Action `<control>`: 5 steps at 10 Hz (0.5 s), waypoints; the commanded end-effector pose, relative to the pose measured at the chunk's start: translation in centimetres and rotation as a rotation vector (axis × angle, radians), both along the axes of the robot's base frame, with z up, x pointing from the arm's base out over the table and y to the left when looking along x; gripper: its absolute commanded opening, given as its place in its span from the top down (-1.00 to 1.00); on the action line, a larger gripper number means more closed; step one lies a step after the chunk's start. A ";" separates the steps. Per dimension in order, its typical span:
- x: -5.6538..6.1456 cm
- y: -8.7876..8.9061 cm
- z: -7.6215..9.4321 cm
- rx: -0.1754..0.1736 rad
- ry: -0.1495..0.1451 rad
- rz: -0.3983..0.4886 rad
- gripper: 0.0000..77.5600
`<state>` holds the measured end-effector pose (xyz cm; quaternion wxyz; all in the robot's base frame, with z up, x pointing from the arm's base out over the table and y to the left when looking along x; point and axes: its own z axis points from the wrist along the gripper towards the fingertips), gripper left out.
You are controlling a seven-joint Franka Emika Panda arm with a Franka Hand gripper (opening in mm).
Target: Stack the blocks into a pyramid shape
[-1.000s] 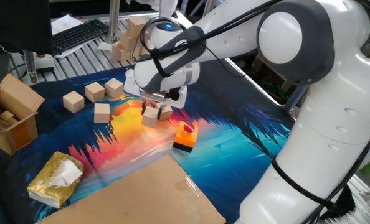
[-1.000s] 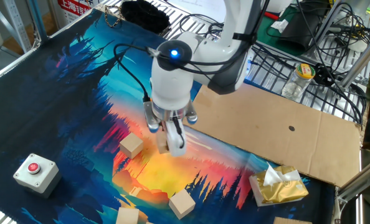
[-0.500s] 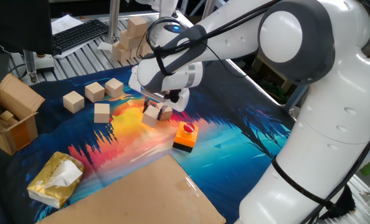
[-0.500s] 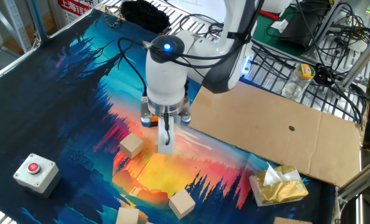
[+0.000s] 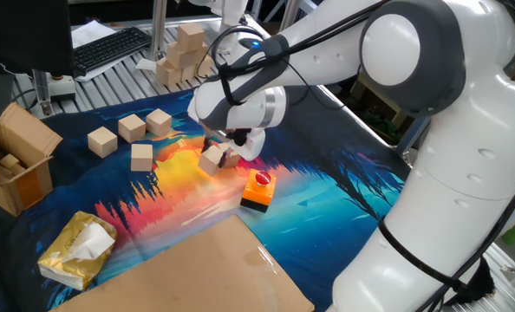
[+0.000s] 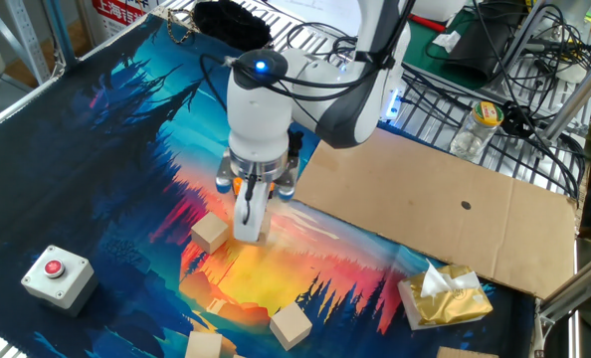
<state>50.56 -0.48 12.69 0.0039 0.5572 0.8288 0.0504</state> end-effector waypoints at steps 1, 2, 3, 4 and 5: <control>1.7 -2.1 -1.5 0.031 -0.192 -0.724 0.97; 1.9 -1.8 -1.8 0.017 -0.195 -0.730 0.97; 2.1 -1.5 -2.0 0.005 -0.193 -0.735 0.97; 2.2 -1.3 -2.0 -0.002 -0.189 -0.740 0.97; 2.5 -1.0 -1.9 -0.018 -0.168 -0.744 0.97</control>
